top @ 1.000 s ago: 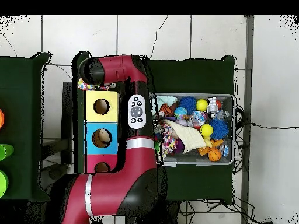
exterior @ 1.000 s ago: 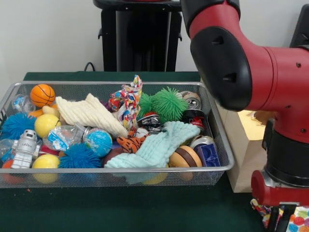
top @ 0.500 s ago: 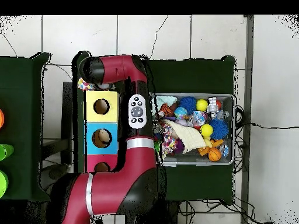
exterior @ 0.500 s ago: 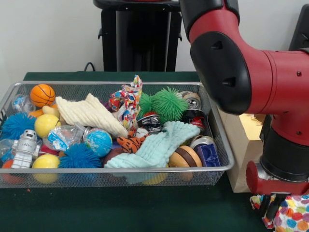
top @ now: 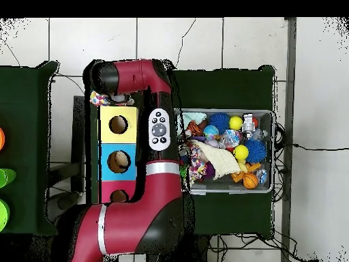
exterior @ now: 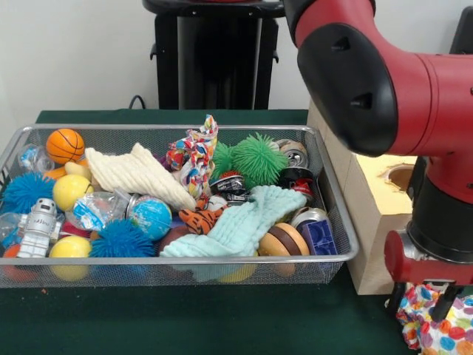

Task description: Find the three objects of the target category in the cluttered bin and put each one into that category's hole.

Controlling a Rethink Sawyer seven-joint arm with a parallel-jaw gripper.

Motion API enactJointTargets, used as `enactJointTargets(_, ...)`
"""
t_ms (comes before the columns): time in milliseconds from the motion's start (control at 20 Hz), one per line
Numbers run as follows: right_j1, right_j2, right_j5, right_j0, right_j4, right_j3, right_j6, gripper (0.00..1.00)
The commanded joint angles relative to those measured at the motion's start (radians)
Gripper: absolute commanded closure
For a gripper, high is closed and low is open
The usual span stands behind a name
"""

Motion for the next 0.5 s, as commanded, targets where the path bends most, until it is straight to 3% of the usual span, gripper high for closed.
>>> enactJointTargets(50, -0.028, 0.049, 0.107, 0.0, 0.008, 0.032, -0.005, 0.0)
enactJointTargets(500, -0.058, 0.09, 0.108, -0.011, 0.057, 0.058, 0.013, 0.0)
